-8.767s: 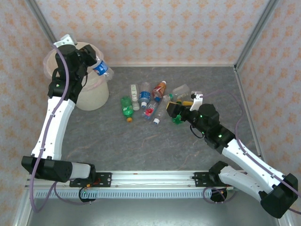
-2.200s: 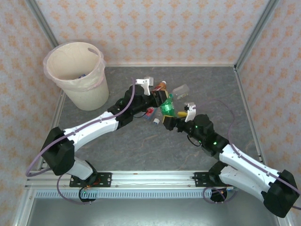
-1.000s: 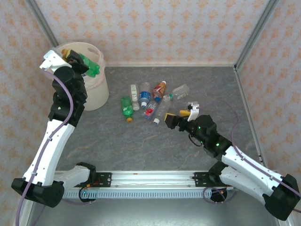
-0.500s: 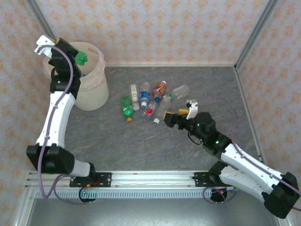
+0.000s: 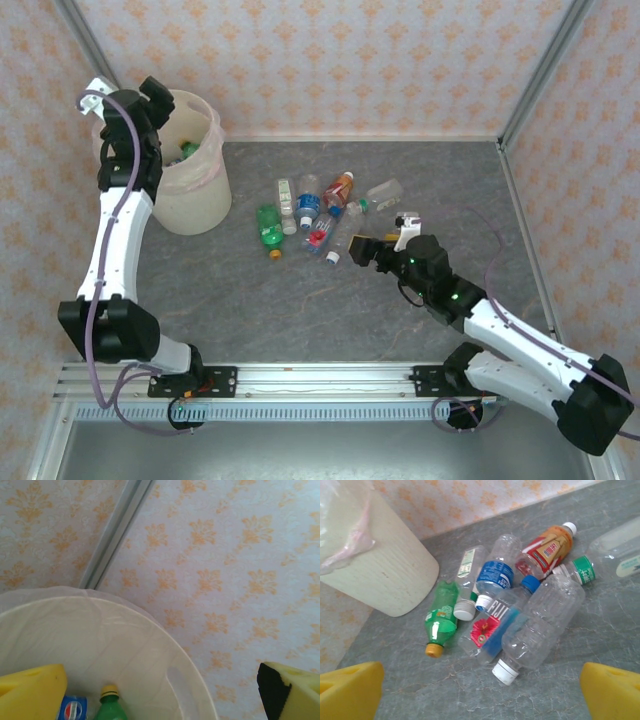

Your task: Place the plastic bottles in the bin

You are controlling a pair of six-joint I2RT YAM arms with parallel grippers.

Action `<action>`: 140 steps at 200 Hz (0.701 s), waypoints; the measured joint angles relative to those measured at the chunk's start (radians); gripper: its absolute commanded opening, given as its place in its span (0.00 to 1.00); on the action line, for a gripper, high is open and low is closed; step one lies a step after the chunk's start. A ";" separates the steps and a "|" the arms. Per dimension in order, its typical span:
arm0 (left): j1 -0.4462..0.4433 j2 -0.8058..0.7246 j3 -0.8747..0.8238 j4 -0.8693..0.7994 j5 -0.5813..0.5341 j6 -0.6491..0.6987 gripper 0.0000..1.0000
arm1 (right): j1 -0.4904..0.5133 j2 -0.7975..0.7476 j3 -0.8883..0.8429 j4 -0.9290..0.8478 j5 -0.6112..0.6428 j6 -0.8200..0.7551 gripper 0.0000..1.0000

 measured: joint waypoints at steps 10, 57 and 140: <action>-0.005 -0.038 -0.028 0.002 0.016 -0.004 0.99 | 0.000 0.020 0.002 0.000 0.008 0.009 1.00; -0.076 -0.213 -0.177 0.041 0.043 -0.018 0.99 | 0.000 0.087 0.013 -0.006 0.048 0.050 1.00; -0.444 -0.380 -0.607 0.168 0.064 -0.029 0.99 | 0.002 0.286 0.055 -0.006 0.128 0.154 1.00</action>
